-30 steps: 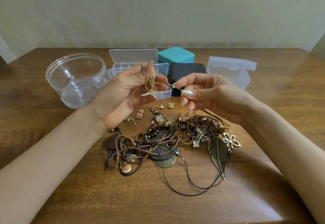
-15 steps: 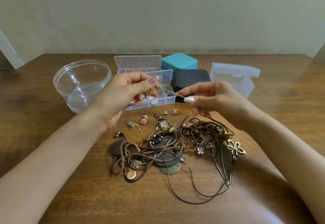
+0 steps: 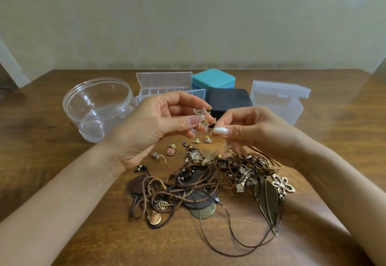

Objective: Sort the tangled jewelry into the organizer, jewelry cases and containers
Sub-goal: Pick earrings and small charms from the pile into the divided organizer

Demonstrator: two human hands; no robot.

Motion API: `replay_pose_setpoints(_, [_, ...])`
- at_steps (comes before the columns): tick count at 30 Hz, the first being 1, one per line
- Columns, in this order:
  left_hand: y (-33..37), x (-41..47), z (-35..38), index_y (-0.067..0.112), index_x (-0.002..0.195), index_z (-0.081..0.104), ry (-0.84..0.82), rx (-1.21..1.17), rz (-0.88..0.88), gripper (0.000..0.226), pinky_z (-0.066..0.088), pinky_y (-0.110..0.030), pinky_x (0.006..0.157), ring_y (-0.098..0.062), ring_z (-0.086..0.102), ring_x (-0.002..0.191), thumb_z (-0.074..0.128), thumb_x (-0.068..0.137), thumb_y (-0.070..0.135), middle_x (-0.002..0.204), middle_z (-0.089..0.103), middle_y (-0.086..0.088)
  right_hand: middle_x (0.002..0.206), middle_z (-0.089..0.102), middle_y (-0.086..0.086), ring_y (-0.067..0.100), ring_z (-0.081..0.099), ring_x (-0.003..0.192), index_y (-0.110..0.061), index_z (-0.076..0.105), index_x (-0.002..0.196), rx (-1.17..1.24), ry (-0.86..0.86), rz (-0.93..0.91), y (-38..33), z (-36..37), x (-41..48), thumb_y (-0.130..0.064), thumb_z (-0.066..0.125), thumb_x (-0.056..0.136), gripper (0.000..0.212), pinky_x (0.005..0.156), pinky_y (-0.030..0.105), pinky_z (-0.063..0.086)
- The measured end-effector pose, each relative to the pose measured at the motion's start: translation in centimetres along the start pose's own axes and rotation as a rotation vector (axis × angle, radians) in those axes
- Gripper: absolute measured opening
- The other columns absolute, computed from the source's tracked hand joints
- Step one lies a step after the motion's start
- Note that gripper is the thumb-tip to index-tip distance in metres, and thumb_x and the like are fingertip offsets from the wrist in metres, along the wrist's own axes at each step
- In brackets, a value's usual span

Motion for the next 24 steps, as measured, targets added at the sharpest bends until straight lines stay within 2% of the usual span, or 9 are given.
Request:
replay_pose_setpoints(3, [0.2,-0.1,0.2,0.010,0.090,0.065,-0.009,0.043,0.016,0.026,0.052,-0.016,0.058,-0.008,0.065,0.074,0.066,0.064,0.008,0.083,0.072,0.000,0.044,0.046,-0.001,0.006,0.035,0.036,-0.008,0.071,0.076,0.005,0.087,-0.026,-0.7,-0.7,-0.3,-0.017,0.064,0.075,0.011,0.042,0.017,0.031])
replay_pose_setpoints(6, [0.1,-0.2,0.3,0.010,0.090,0.065,-0.030,0.064,0.009,0.028,0.052,-0.016,0.059,-0.008,0.065,0.074,0.067,0.062,0.008,0.080,0.070,0.002,0.039,0.035,-0.004,0.005,0.027,0.033,-0.010,0.071,0.075,0.047,0.158,-0.054,-1.5,-1.3,-0.6,-0.023,0.068,0.070,0.015,0.039,0.017,0.030])
replay_pose_setpoints(8, [0.0,-0.2,0.4,0.011,0.091,0.065,-0.041,0.081,-0.004,0.030,0.053,-0.017,0.062,-0.008,0.065,0.075,0.069,0.061,0.009,0.080,0.069,0.002,0.038,0.034,-0.005,0.004,0.026,0.031,-0.011,0.072,0.074,0.079,0.176,-0.087,-2.1,-1.5,-0.7,-0.026,0.068,0.067,0.017,0.036,0.016,0.030])
replay_pose_setpoints(12, [-0.3,0.0,0.3,0.012,0.091,0.065,-0.034,0.119,-0.029,0.033,0.055,-0.018,0.068,-0.008,0.066,0.077,0.070,0.058,0.010,0.078,0.070,0.004,0.037,0.037,-0.008,0.003,0.027,0.031,-0.003,0.067,0.084,0.095,0.188,-0.114,-2.3,-1.9,-0.9,-0.020,0.063,0.075,0.020,0.035,0.016,0.028])
replay_pose_setpoints(16, [-0.4,0.2,-0.8,0.011,0.087,0.065,0.075,0.202,-0.046,0.025,0.054,-0.017,0.058,-0.008,0.066,0.067,0.069,0.062,0.011,0.074,0.070,0.002,0.037,0.039,-0.001,0.006,0.028,0.029,-0.004,0.070,0.083,0.052,0.224,-0.119,-2.1,-2.1,-0.8,-0.031,0.068,0.068,0.031,0.036,0.018,0.027])
replay_pose_setpoints(20, [-0.3,0.7,-3.2,0.012,0.084,0.066,0.246,0.451,-0.030,0.014,0.054,-0.016,0.055,-0.009,0.068,0.061,0.068,0.076,0.001,0.077,0.069,-0.007,0.045,0.052,0.004,0.009,0.039,0.038,-0.013,0.073,0.079,-0.041,0.241,-0.111,-1.4,-2.3,-0.5,-0.032,0.068,0.070,0.021,0.039,0.015,0.031])
replay_pose_setpoints(24, [-0.3,0.9,-5.0,0.014,0.082,0.066,0.282,0.798,-0.053,0.010,0.057,-0.020,0.058,-0.008,0.068,0.058,0.071,0.078,0.006,0.074,0.069,-0.003,0.050,0.055,0.004,0.013,0.042,0.042,-0.009,0.070,0.079,-0.089,0.245,-0.097,-1.1,-1.9,-0.4,-0.032,0.069,0.070,0.024,0.042,0.016,0.036])
Point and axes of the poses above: each hand's wrist, its own x-axis towards the middle knuckle, its own z-axis out of the palm, y = z × x, the point moved 6 cm from there along x, towards the middle knuckle
